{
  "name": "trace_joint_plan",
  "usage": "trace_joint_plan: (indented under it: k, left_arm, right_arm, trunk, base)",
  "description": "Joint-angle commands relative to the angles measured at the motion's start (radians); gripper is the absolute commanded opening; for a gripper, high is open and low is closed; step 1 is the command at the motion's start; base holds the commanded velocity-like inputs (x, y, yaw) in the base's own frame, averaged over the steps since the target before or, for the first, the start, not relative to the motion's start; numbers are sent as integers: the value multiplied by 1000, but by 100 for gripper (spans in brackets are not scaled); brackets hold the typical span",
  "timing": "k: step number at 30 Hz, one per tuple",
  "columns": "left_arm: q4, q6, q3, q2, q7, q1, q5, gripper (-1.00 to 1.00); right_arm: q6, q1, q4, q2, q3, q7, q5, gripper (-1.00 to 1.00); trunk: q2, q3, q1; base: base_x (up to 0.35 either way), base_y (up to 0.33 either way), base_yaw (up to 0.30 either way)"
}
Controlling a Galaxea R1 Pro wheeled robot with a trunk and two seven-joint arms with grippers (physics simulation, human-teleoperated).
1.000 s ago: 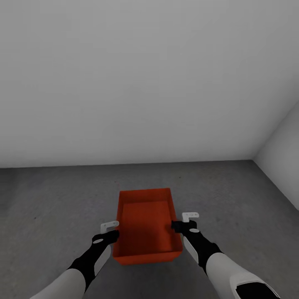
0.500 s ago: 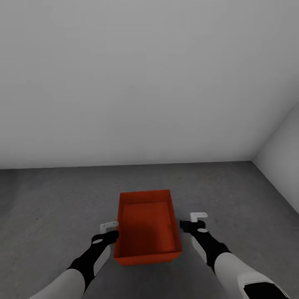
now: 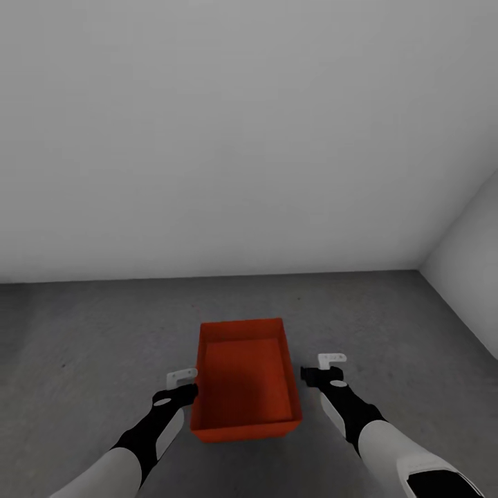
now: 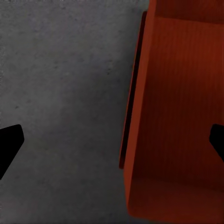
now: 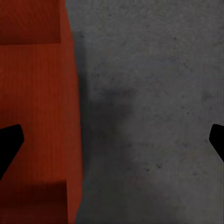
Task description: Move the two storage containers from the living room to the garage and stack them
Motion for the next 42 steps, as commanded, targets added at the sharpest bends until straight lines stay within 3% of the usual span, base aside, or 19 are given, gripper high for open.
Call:
trace_joint_plan:
  k: [1, 36, 42]
  left_arm:
    - [-2, 5, -9, 1, 9, 0, 7, 100]
    - [-4, 5, -9, -1, 9, 0, 7, 100]
    - [-2, 5, -9, -1, 9, 0, 8, 100]
  right_arm:
    - [5, 0, -3, 0, 8, -6, -4, 100]
    - [7, 0, -6, 3, 9, -8, -4, 100]
    - [6, 0, -6, 2, 10, -9, -2, 100]
  trunk:
    - [7, 2, -4]
    - [252, 112, -138]
    - [252, 112, -138]
  base:
    - [0, 0, 0]
    - [0, 0, 0]
    - [0, 0, 0]
